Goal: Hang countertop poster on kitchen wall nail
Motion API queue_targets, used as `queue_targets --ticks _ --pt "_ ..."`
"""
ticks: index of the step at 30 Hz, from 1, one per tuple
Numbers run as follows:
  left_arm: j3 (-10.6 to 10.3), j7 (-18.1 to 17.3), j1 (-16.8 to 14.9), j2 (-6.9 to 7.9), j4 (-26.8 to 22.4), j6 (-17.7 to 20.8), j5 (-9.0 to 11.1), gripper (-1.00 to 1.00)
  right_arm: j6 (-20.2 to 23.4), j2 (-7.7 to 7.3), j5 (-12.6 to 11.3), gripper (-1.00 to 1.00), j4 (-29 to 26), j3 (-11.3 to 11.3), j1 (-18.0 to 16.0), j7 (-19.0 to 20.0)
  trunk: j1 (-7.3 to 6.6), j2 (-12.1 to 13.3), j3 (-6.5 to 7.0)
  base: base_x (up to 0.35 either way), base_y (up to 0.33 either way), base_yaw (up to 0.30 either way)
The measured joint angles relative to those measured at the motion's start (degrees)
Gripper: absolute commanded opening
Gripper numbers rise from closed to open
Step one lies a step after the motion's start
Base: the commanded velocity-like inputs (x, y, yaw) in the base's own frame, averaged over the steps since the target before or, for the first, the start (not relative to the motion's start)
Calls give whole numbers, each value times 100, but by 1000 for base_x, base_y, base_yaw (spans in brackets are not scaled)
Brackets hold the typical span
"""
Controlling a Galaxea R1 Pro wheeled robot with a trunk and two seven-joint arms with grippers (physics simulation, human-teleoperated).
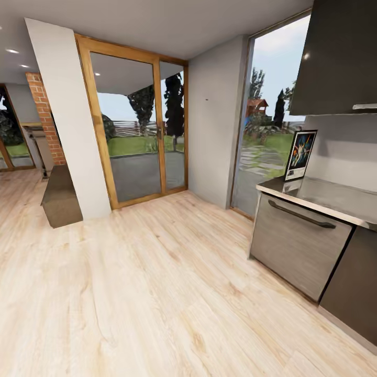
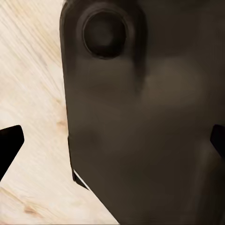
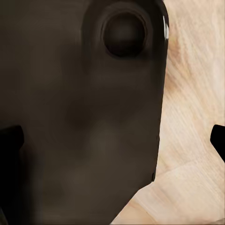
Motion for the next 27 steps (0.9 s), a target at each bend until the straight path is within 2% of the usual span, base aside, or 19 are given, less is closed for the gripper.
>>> queue_targets --ticks 6,12,21,27 --pt "0 8 151 -189 -181 -38 -13 100 21 -11 20 100 -194 -18 -197 -3 1 1 2 0 0 0" --pt "0 8 151 -190 -373 -38 -13 100 21 -11 20 100 -241 -18 -394 -3 1 1 2 0 0 0" --pt "0 8 151 -190 -568 -38 -13 100 21 -11 20 100 -241 -19 -402 -3 0 1 2 0 0 0" --pt "7 5 169 -192 -741 -210 -35 100 -140 -126 -24 100 -377 -22 -526 -9 0 1 2 0 0 0"
